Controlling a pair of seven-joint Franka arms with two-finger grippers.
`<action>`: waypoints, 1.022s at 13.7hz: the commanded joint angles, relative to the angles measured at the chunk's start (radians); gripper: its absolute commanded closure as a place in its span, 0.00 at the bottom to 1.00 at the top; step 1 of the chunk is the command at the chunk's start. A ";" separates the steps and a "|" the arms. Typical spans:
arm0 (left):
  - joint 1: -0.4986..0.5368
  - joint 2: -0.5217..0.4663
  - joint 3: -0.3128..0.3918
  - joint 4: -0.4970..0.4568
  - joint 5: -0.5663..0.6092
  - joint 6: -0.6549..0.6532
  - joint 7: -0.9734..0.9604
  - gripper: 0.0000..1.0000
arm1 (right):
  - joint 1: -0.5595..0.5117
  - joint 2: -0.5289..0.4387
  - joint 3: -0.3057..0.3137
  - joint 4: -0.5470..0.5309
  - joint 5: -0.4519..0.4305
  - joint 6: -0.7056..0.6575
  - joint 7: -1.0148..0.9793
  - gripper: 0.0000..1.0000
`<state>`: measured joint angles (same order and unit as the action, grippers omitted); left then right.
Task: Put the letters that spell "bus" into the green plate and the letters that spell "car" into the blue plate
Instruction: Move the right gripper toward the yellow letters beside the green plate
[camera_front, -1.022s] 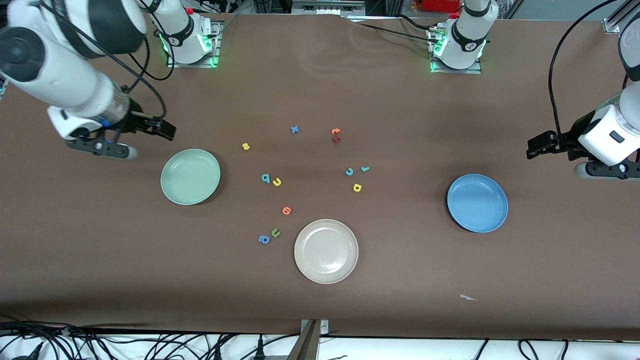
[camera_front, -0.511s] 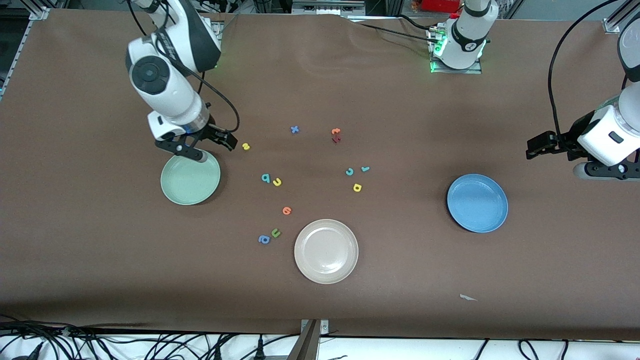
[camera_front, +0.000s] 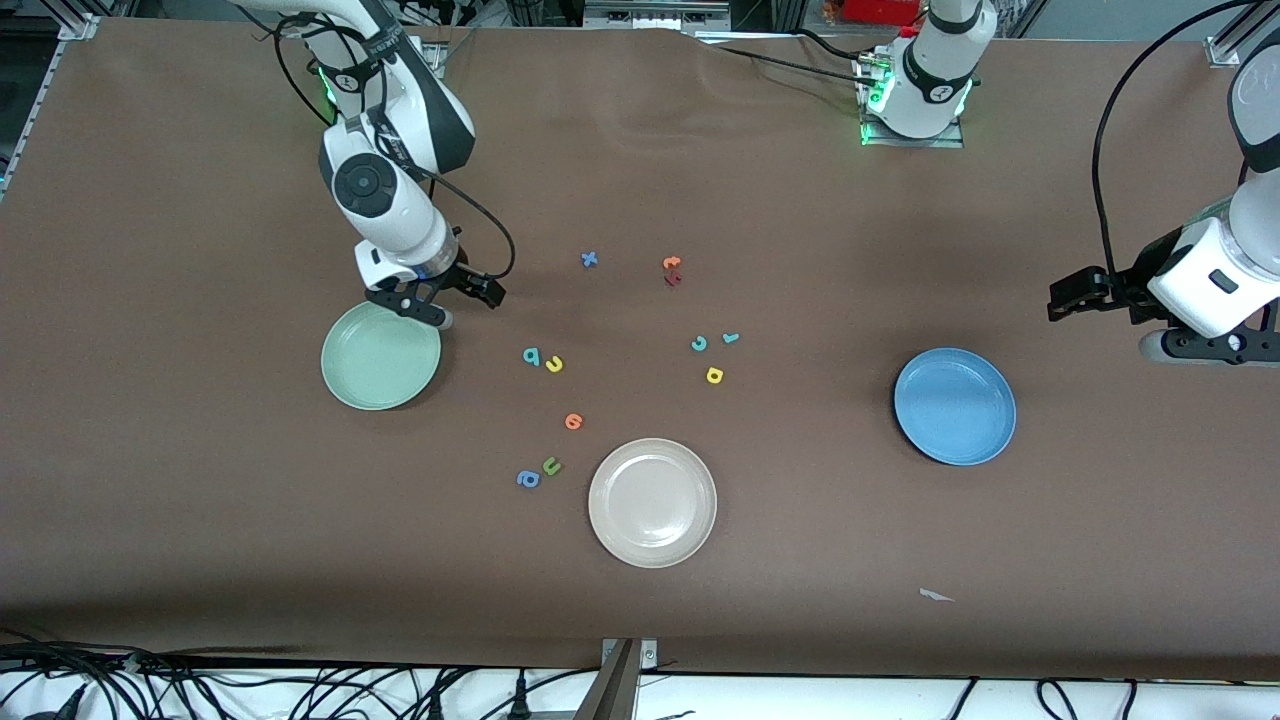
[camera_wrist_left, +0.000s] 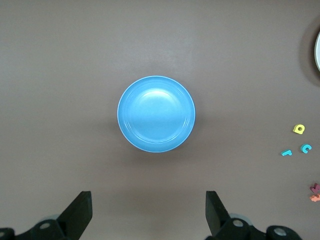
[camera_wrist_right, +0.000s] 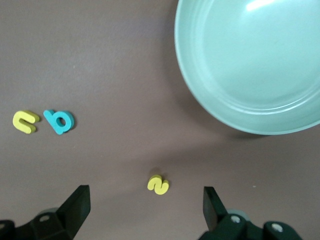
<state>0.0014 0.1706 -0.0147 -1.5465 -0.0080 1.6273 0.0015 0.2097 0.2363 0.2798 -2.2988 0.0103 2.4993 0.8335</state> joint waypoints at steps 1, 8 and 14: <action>-0.009 0.013 -0.002 -0.004 -0.006 0.011 0.006 0.00 | 0.008 0.049 0.004 -0.007 0.008 0.068 0.013 0.01; -0.024 0.096 -0.096 -0.007 -0.009 0.083 -0.075 0.00 | 0.047 0.141 -0.002 -0.008 -0.004 0.138 0.026 0.15; -0.116 0.271 -0.237 -0.012 -0.017 0.235 -0.386 0.00 | 0.048 0.155 -0.013 -0.011 -0.009 0.125 0.021 0.28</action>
<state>-0.0623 0.3824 -0.2404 -1.5715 -0.0088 1.8133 -0.2720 0.2474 0.3855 0.2778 -2.3040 0.0097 2.6186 0.8433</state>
